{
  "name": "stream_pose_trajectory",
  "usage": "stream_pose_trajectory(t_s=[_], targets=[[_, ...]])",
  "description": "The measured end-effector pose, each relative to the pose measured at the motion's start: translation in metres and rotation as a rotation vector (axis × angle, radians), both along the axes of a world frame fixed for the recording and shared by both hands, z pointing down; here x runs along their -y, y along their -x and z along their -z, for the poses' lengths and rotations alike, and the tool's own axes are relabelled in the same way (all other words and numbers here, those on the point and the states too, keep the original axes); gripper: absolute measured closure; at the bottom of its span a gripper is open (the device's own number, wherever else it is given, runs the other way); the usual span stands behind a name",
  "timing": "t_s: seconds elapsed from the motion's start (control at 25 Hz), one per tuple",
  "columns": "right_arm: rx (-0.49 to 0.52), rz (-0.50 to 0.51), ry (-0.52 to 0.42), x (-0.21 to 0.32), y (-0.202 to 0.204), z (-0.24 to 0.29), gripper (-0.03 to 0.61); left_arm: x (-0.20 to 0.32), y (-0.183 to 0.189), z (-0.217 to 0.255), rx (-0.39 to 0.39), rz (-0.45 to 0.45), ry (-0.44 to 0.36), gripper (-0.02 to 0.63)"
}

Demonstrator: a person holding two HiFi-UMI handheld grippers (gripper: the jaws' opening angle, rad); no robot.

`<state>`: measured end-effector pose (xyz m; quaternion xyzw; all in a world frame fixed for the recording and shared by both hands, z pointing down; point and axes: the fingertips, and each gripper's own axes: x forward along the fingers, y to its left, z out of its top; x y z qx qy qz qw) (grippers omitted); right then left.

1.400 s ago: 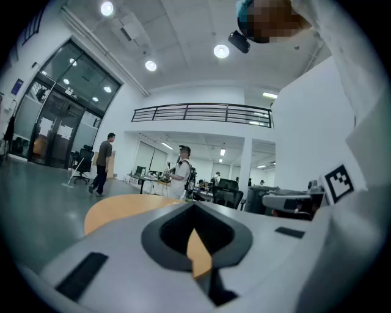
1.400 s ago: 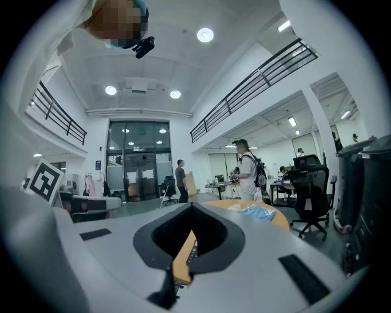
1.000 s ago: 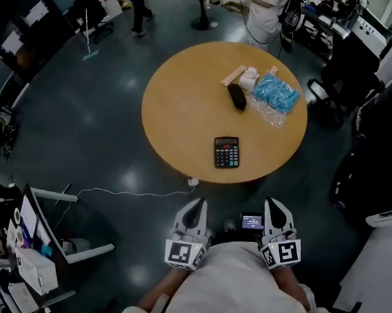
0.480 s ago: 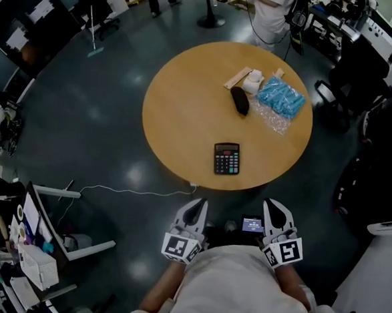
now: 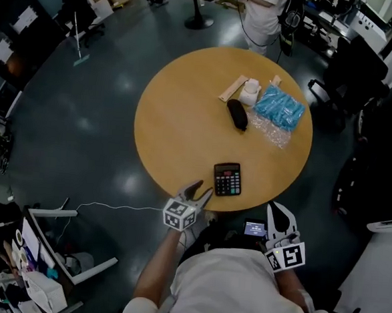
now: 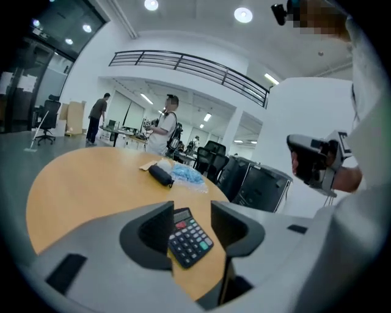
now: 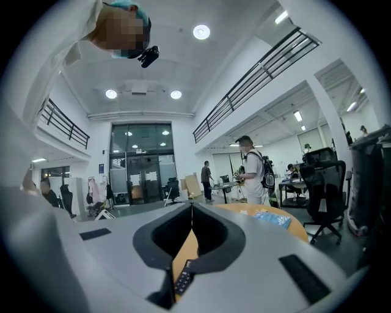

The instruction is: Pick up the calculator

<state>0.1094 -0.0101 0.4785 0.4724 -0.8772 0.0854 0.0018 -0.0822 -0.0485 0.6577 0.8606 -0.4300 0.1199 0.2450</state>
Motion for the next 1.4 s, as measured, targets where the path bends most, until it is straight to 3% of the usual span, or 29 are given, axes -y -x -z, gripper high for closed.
stream_pose_trajectory(t_s=[0.16, 0.36, 0.64, 0.88, 1.4], targets=[[-0.002, -0.042, -0.004, 0.019, 0.009, 0.009, 0.563, 0.048, 0.006, -0.046, 0.038, -0.096, 0.119, 0.431], [0.006, -0.055, 0.007, 0.033, 0.007, 0.013, 0.563, 0.079, -0.001, -0.095, 0.073, -0.155, 0.263, 0.425], [0.005, -0.038, 0.049, 0.055, -0.008, 0.003, 0.563, 0.094, -0.02, -0.139, 0.137, -0.243, 0.407, 0.407], [0.007, -0.052, 0.068, 0.072, -0.023, -0.006, 0.563, 0.099, -0.038, -0.152, 0.178, -0.311, 0.46, 0.402], [0.02, -0.046, 0.086, 0.086, -0.021, -0.013, 0.563, 0.09, -0.043, -0.133, 0.051, -0.286, 0.453, 0.522]])
